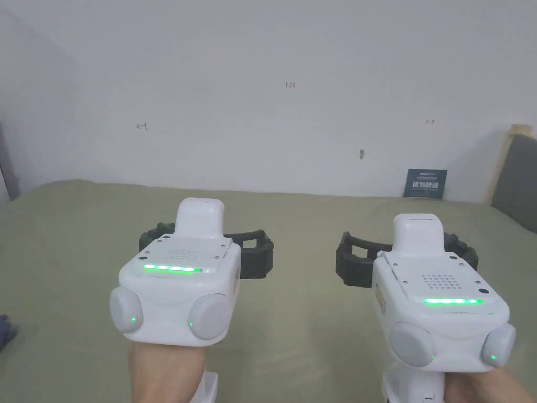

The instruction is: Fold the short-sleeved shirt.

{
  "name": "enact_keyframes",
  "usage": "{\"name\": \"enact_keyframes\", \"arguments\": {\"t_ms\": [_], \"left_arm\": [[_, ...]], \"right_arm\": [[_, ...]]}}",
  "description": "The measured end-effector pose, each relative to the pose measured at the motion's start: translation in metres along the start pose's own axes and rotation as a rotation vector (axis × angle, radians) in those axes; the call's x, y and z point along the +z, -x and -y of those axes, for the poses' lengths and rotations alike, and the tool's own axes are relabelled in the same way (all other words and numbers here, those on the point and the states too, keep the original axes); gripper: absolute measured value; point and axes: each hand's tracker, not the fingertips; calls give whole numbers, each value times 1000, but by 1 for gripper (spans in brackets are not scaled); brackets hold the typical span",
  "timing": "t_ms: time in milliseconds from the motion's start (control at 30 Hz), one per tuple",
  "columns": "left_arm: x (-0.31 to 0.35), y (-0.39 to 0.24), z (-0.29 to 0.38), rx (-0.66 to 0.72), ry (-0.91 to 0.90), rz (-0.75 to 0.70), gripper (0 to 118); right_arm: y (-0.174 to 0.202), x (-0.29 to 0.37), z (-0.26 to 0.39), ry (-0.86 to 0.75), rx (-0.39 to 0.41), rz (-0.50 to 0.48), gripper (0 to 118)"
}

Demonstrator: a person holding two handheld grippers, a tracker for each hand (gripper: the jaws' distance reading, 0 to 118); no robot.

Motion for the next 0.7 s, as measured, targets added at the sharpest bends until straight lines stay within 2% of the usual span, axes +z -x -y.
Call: {"name": "enact_keyframes", "arguments": {"t_ms": [533,700], "left_arm": [[0,0,2,0,9,-3,118],[0,-1,3,-4,15,2,118]], "right_arm": [[-5,1,-1,18,-30,-36,118],[-5,-1,1,29,-30,-18,118]]}}
